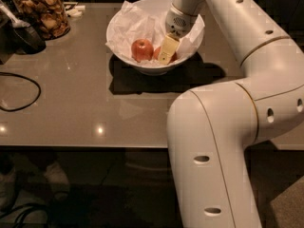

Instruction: Pick apple from white bowl

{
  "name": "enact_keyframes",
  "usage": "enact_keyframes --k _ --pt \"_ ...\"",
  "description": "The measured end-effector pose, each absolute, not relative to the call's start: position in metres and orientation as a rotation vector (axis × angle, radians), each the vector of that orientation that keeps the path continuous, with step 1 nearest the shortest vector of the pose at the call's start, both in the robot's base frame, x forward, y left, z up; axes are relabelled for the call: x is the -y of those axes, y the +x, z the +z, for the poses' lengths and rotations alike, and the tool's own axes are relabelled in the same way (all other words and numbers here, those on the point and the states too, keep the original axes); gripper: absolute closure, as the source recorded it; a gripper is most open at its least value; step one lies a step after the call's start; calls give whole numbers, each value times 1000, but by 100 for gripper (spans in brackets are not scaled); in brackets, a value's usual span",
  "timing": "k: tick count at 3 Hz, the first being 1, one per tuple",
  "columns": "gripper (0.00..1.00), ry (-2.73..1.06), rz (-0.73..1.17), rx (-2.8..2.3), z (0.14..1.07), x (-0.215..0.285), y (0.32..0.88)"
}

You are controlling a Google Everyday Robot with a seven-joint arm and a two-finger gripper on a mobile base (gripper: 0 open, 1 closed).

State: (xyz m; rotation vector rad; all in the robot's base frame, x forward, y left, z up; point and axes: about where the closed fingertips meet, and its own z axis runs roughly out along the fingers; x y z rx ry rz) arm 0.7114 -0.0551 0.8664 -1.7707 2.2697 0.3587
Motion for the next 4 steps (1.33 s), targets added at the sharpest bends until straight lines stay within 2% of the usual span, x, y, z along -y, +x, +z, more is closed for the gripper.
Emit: enact_keyframes --k 1,2,3,4 --pt "22 -1773 372 -2277 860 56 712" --pt "40 -1776 390 -2278 855 55 712" --pt "65 -1776 391 -2278 855 55 712" --pt "86 -1776 391 -2278 855 55 712"
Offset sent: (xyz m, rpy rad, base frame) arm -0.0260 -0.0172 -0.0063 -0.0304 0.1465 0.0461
